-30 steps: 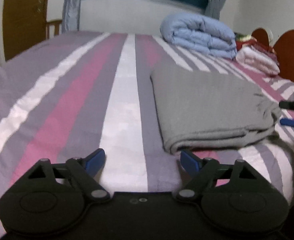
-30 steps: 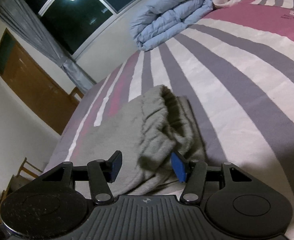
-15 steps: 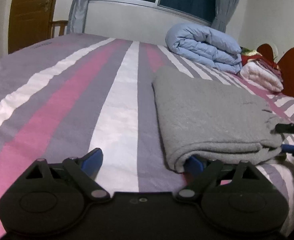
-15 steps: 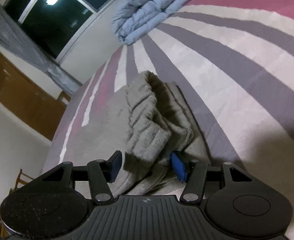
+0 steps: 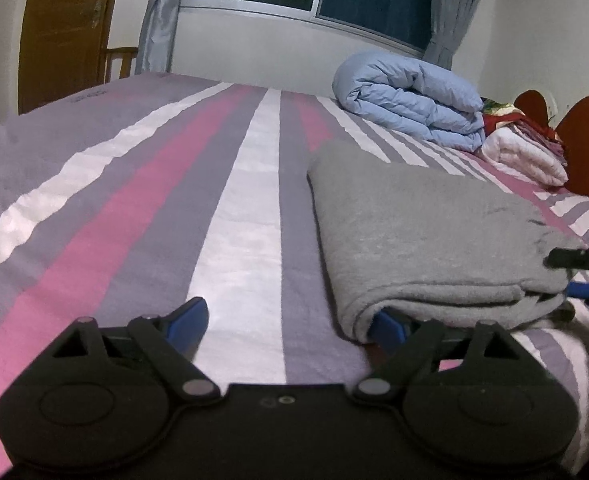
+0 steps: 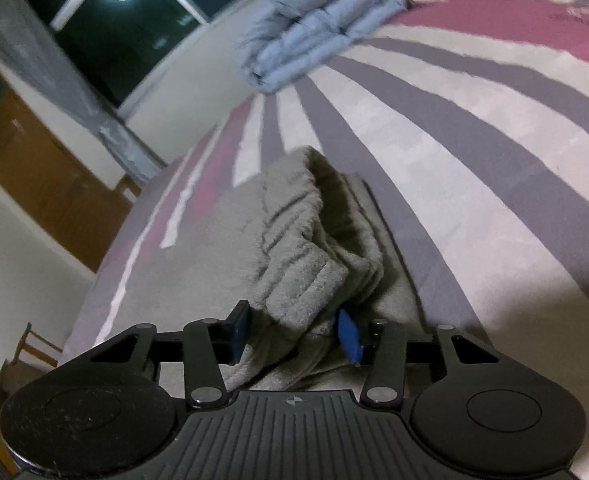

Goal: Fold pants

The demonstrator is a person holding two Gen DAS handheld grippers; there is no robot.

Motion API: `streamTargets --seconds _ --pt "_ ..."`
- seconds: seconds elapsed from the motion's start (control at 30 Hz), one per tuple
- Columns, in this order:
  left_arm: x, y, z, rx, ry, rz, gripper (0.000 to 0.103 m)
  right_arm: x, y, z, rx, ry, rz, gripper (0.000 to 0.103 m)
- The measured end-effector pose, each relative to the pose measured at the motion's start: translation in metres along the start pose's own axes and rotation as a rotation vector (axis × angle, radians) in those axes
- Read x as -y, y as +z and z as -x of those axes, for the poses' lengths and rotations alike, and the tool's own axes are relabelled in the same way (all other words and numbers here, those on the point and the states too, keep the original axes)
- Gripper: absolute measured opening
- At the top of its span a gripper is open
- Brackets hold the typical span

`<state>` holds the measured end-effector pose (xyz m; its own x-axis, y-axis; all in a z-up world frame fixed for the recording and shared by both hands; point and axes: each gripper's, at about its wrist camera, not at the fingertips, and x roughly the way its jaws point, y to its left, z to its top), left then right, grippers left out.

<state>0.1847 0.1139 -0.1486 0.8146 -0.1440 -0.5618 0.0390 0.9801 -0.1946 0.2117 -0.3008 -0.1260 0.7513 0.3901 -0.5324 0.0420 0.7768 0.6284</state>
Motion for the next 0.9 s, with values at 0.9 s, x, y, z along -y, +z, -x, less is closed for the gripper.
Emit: streamTargets --seconds 0.9 --pt "-0.001 -0.001 0.022 -0.037 0.053 0.016 0.085 0.020 0.001 0.004 -0.019 -0.005 -0.042 0.050"
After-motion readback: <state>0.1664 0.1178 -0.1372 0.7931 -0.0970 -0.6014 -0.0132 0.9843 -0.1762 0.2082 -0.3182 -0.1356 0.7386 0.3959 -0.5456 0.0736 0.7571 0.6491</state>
